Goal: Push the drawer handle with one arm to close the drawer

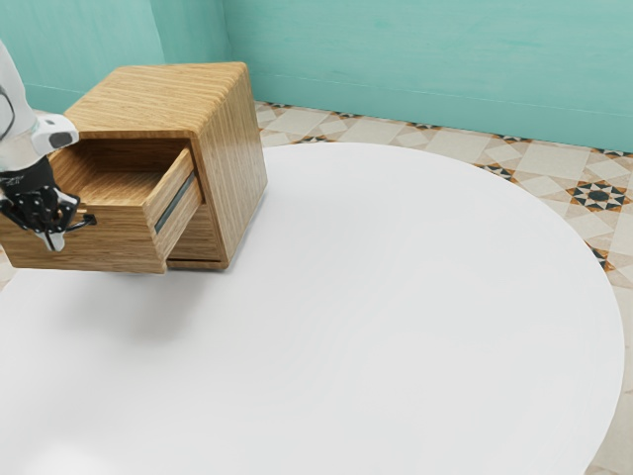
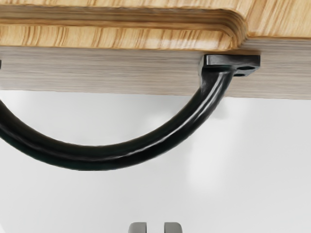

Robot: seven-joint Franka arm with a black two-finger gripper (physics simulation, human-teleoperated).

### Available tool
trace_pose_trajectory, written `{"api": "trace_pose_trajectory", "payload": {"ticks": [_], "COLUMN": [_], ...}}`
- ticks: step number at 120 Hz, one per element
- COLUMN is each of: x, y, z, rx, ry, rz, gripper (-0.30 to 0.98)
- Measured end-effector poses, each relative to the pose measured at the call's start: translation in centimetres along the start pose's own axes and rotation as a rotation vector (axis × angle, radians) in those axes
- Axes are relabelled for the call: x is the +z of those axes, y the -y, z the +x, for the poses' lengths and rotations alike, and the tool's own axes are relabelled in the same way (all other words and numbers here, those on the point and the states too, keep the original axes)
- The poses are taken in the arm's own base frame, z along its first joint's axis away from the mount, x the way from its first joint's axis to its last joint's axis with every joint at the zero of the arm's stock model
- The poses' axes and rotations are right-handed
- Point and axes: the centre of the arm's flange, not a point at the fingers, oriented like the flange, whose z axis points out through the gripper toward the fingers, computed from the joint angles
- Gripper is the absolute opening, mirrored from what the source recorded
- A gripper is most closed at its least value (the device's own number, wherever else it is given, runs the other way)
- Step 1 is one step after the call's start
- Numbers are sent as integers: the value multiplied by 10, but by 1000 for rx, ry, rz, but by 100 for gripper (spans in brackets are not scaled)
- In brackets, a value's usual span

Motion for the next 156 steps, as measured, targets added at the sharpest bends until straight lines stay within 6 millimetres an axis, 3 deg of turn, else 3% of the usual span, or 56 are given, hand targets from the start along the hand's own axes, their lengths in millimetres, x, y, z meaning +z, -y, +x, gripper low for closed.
{"api": "trace_pose_trajectory", "payload": {"ticks": [33, 156], "x": [21, 17], "y": [10, 14], "z": [25, 121], "rx": [-33, -35], "ry": [-58, -139], "rz": [-2, 5], "gripper": [-10, -10]}}
